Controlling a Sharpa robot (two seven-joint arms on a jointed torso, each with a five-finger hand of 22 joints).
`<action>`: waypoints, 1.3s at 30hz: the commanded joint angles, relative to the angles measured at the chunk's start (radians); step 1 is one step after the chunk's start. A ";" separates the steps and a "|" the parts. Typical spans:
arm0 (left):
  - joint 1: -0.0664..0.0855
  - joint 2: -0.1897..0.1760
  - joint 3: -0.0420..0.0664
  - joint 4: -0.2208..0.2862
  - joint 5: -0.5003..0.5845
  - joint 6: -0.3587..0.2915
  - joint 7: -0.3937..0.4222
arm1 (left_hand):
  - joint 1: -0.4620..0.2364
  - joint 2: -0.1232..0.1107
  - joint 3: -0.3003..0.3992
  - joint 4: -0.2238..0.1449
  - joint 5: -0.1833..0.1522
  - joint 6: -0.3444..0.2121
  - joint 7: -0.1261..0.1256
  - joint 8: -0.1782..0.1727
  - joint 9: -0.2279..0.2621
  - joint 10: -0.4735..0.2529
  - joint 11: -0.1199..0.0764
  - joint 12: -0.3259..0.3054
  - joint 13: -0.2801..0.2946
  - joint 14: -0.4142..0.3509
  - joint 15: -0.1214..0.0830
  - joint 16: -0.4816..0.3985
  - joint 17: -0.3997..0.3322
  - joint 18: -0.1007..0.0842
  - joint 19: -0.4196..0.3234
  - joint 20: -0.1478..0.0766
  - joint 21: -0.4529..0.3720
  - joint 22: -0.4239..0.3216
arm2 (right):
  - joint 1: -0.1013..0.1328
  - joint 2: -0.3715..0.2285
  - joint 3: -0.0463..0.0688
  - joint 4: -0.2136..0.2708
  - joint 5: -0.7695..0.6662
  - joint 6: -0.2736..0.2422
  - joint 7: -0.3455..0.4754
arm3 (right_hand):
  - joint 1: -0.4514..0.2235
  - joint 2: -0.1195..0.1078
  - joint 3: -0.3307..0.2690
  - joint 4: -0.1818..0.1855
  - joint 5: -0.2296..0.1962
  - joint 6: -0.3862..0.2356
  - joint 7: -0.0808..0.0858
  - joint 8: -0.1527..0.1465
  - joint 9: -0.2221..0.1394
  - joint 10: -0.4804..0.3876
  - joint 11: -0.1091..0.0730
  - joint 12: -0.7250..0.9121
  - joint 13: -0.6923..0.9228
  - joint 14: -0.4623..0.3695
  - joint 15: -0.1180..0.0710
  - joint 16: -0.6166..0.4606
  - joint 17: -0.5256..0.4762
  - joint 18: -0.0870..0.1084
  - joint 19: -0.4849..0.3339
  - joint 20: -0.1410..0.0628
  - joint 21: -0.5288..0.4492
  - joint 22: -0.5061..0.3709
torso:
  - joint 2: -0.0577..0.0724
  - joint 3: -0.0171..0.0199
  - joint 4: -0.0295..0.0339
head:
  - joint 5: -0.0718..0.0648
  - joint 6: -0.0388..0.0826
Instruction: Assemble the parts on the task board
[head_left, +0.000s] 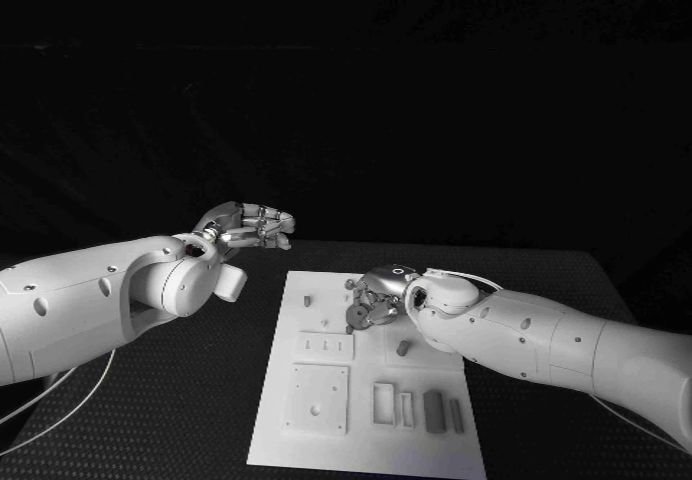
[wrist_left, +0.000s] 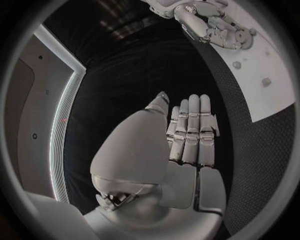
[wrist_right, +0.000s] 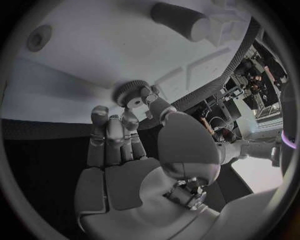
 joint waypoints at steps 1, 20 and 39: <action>0.002 0.002 0.001 0.001 -0.004 0.002 0.012 | -0.004 -0.007 -0.005 0.000 -0.006 -0.001 0.003 -0.005 0.001 0.001 0.003 -0.006 0.002 0.004 0.000 -0.005 0.002 0.008 0.008 0.001 -0.004 0.001 | -0.006 0.000 -0.004 -0.006 -0.016 -0.011 -0.016 | -0.001 0.028 0.009 -0.002 0.005 0.106 0.029 0.012 0.010 -0.001 -0.011 0.006 -0.005 0.009 -0.012 0.006 0.001 0.022 0.004 0.001 0.008 0.017 | 0.000 -0.0002 -0.0002 | 0.000 0.001; 0.002 0.000 0.001 0.000 -0.004 0.000 0.012 | -0.004 -0.007 -0.005 0.000 -0.006 -0.001 0.003 -0.006 0.002 0.001 0.003 -0.007 0.002 0.004 0.000 -0.006 0.003 0.008 0.008 0.001 -0.005 0.002 | -0.003 -0.005 -0.003 0.009 -0.047 -0.188 -0.057 | -0.001 0.031 0.020 -0.006 0.005 0.118 0.021 0.015 0.016 0.007 -0.019 0.008 -0.020 0.010 -0.021 0.005 -0.012 0.022 0.008 -0.004 0.012 0.017 | 0.000 0.0002 -0.0013 | 0.000 0.007; 0.002 0.004 0.001 0.000 -0.004 0.000 0.012 | -0.004 -0.007 -0.005 0.000 -0.006 -0.001 0.003 -0.007 0.003 0.001 0.003 -0.008 0.003 0.005 0.000 -0.007 0.004 0.008 0.008 0.001 -0.006 0.003 | -0.003 0.039 -0.003 -0.001 -0.094 -0.233 -0.074 | -0.008 0.014 0.022 -0.003 0.005 0.111 0.023 0.007 0.015 0.010 -0.018 0.007 -0.030 0.010 -0.021 0.001 -0.026 0.022 0.012 -0.007 0.014 0.015 | 0.001 -0.0008 0.0009 | -0.003 0.011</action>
